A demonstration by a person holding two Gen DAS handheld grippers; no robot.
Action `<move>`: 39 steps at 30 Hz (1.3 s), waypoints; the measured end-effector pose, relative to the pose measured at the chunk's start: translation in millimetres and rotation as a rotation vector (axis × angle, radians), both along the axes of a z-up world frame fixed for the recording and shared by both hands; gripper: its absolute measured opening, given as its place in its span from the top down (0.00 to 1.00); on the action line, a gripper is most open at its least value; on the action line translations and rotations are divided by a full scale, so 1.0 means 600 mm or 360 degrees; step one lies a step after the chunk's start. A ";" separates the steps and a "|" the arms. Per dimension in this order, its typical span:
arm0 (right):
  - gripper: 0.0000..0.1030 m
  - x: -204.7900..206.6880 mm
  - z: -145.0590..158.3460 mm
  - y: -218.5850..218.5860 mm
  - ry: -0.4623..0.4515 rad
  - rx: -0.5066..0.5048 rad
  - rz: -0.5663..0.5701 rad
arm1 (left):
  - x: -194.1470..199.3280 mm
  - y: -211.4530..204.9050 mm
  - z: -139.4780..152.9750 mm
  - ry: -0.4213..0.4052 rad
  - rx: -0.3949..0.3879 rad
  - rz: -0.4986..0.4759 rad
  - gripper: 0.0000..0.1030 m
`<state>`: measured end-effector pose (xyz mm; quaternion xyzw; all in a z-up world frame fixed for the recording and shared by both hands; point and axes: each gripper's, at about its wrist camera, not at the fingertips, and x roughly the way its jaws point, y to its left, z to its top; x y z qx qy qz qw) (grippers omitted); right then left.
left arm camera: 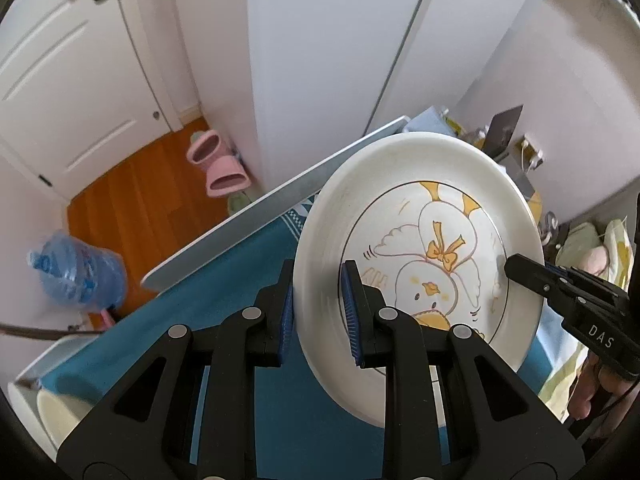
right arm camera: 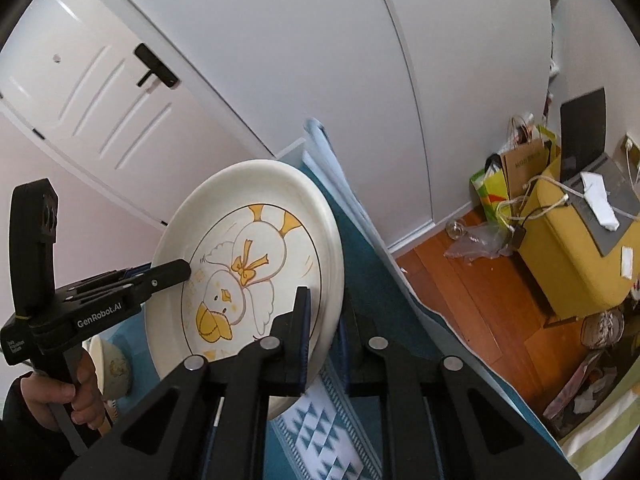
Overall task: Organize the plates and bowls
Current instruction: 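Grasp the rim of the small duck-print plate with both grippers, then carry the duck plate over the plate stack and lower it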
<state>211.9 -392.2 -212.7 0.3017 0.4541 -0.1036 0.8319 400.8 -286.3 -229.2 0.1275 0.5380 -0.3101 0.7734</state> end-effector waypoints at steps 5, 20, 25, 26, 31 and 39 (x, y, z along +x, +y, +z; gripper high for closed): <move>0.89 -0.019 0.062 0.033 -0.0035 -0.0038 0.0098 | -0.049 0.052 0.068 -0.0065 -0.0059 0.0083 0.81; 0.89 -0.121 0.169 0.226 -0.0183 -0.0104 0.0416 | -0.248 0.304 0.176 -0.0165 -0.0141 0.0379 0.81; 0.89 -0.138 0.146 0.280 -0.0168 -0.0037 0.0549 | -0.302 0.369 0.160 -0.0149 -0.0100 0.0520 0.81; 0.89 -0.139 0.140 0.288 -0.0163 -0.0033 0.0578 | -0.304 0.378 0.153 -0.0145 -0.0090 0.0548 0.81; 0.89 -0.135 0.099 0.325 -0.0134 -0.0002 0.0762 | -0.339 0.429 0.107 -0.0068 -0.0066 0.0732 0.81; 0.89 -0.116 0.015 0.383 -0.0067 -0.0001 0.1027 | -0.394 0.476 0.014 0.0035 -0.0014 0.0971 0.81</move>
